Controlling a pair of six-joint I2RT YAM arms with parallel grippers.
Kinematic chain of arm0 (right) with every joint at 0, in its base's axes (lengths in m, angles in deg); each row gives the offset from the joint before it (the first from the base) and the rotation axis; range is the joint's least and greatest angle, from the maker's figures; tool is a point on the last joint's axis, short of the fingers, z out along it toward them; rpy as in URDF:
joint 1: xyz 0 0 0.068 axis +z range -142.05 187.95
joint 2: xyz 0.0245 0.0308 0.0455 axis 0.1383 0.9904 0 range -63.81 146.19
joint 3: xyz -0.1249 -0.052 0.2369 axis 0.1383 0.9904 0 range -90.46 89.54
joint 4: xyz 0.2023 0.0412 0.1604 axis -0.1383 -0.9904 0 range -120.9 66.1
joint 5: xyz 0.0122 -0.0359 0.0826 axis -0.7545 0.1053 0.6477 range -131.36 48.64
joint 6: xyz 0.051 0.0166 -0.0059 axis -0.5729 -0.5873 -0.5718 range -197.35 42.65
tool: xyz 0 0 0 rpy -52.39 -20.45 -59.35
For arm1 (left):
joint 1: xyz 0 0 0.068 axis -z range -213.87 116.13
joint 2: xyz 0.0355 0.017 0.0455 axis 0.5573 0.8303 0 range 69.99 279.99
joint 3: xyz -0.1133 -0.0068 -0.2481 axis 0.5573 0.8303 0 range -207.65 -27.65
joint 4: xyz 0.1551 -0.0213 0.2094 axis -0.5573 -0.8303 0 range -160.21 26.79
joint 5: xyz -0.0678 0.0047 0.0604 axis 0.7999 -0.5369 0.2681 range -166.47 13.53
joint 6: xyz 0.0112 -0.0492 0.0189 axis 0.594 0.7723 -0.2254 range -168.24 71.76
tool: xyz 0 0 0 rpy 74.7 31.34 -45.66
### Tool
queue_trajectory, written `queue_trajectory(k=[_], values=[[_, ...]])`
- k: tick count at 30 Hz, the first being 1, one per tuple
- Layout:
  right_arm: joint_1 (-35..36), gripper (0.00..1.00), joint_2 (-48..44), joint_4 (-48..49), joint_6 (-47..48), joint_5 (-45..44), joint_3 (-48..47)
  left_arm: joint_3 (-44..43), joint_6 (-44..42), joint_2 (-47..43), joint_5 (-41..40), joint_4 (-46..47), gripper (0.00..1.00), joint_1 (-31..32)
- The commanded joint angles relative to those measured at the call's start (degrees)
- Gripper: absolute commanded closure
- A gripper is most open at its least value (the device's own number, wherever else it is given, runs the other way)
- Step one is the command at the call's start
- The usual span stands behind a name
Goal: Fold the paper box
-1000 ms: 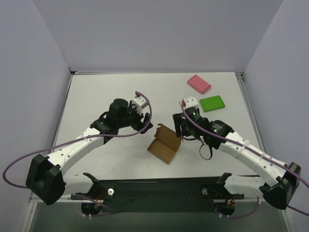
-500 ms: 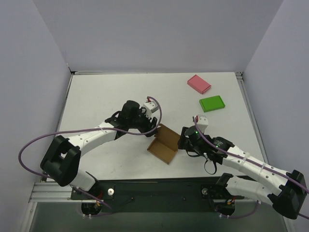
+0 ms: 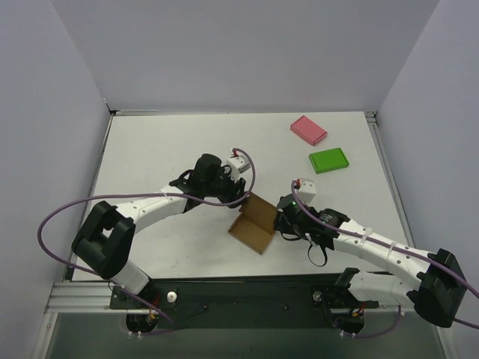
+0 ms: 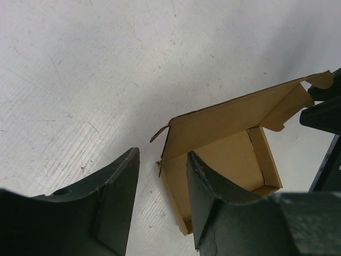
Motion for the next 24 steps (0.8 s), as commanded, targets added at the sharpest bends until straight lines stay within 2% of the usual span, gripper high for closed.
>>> queue_trajectory(k=[1,5,13,24], values=[[0.6,0.66,0.9,-0.1,-0.7,-3.3,-2.2,-3.1,-0.2,0.8,1.4,2.9,0.50,0.4],[0.7,0.71,1.6,0.1,-0.7,-4.0,-2.5,-3.6,-0.2,1.7,1.7,2.9,0.51,0.5],[0.9,0.82,2.9,1.0,-1.0,-4.9,-2.3,-3.4,0.1,2.1,2.3,3.2,0.63,1.2],[2.4,1.00,4.5,1.5,-1.1,-8.7,-3.0,-4.2,0.1,2.6,-1.7,1.4,0.87,3.5]])
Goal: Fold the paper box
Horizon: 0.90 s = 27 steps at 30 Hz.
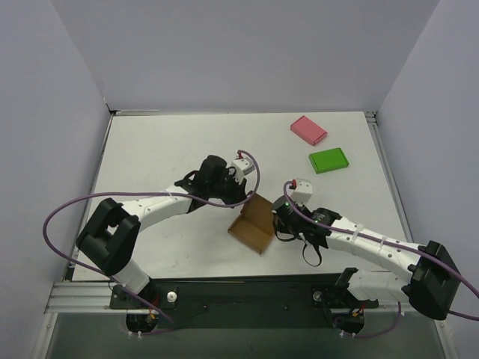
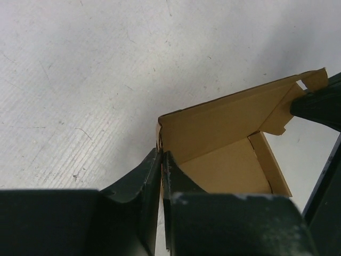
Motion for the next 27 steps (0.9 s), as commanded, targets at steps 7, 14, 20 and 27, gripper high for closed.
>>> queue_trajectory(k=[7,14,20,27], values=[[2.4,1.00,1.6,2.7,0.6,-10.1,-4.4,-2.8,4.5,-1.9,-11.4,0.6,1.00,3.8],[4.8,1.00,2.9,14.6,6.1,-19.5,-2.6,2.3,10.4,-4.9,-21.2,6.6,1.00,5.1],[5.5,1.00,5.7,25.7,9.8,-24.0,-0.8,7.2,13.0,-4.2,-31.6,16.3,1.00,9.0],[5.9,1.00,10.2,31.4,9.9,-26.8,0.0,11.6,16.1,-4.6,-38.9,24.2,1.00,12.1]])
